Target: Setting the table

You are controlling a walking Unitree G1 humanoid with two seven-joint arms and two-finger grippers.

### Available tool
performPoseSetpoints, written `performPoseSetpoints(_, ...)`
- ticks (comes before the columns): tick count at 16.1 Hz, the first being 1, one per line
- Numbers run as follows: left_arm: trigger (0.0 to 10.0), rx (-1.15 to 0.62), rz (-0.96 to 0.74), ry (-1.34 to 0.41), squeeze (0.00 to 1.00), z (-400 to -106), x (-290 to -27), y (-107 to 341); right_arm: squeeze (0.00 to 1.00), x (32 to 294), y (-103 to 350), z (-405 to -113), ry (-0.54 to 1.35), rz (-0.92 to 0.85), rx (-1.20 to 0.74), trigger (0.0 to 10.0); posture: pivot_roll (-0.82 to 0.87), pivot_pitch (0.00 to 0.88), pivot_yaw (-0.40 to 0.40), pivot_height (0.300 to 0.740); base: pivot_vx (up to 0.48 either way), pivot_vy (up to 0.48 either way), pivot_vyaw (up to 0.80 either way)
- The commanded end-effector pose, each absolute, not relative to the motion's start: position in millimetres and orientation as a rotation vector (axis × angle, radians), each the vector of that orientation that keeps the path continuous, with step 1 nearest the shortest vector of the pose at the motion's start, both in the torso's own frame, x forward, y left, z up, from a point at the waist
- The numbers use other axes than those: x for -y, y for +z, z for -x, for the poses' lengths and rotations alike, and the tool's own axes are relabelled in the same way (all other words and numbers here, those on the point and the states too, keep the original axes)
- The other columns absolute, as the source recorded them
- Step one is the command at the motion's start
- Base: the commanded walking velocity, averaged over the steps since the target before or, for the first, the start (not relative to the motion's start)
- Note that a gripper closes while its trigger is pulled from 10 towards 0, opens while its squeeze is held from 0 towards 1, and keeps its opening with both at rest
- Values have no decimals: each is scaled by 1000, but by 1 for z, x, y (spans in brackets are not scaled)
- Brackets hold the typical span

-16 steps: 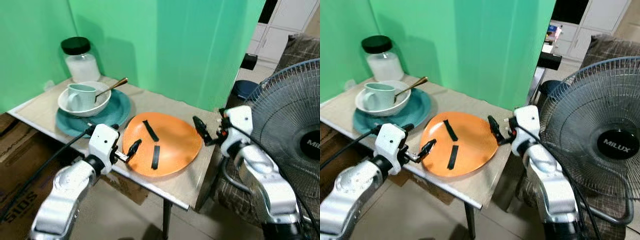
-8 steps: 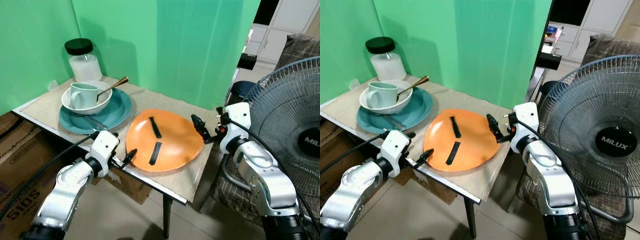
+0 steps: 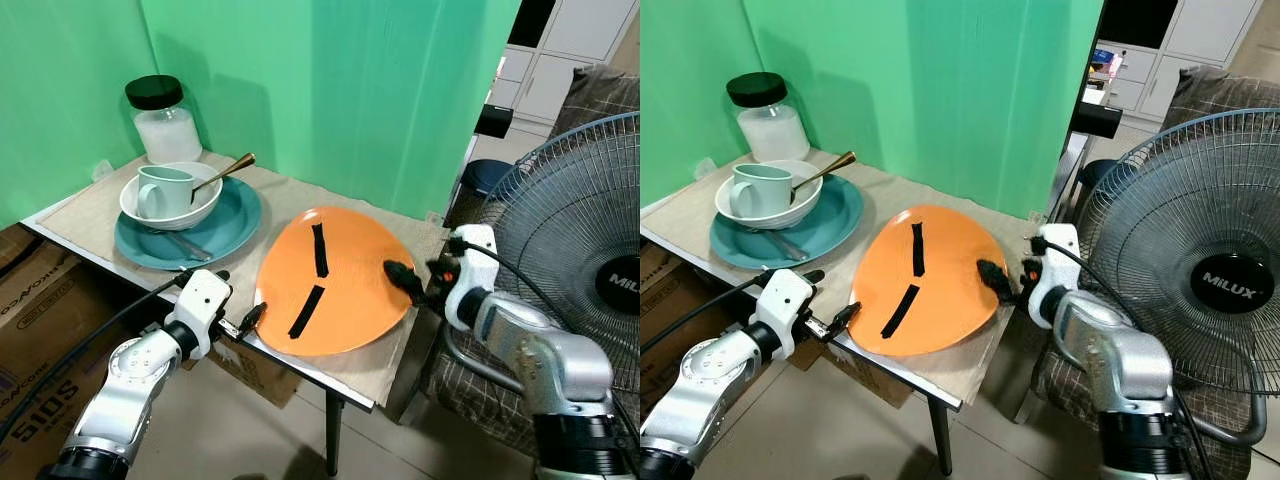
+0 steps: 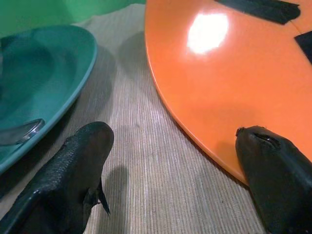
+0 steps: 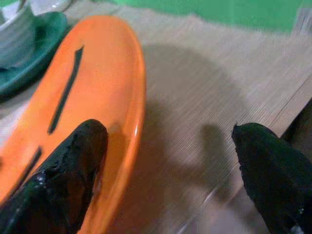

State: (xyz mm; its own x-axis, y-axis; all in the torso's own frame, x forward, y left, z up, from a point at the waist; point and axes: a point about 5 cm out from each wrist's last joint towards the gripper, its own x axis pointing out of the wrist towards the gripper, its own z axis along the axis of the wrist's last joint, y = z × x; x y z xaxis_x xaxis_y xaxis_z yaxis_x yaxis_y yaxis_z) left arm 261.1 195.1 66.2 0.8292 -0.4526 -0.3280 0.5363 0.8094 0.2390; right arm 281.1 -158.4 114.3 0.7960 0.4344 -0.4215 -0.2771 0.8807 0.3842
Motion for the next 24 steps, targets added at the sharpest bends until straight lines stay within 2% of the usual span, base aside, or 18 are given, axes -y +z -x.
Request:
performPoseSetpoints(1,10000,-355,-347,-545,0,-252,-196,48,0,157,118,-281,414,-397,-550,10000,111,0,6,740,0,0,0)
performPoseSetpoints(3,10000,-354,-346,-549,0,-251,-195,47,0,150,122,-279,444,-566,-565,10000,110,0,7,740,0,0,0)
performPoseSetpoints(4,10000,-353,-346,-551,0,-251,-194,46,0,148,123,-280,458,-648,-568,4039,108,0,8,740,0,0,0)
performPoseSetpoints(5,10000,-352,-347,-552,0,-251,-193,46,0,147,123,-280,462,-677,-573,0,108,0,8,740,0,0,0)
performPoseSetpoints(24,10000,-303,-352,-544,0,-265,-187,56,0,137,123,-273,553,-706,-655,0,116,0,13,740,0,0,0)
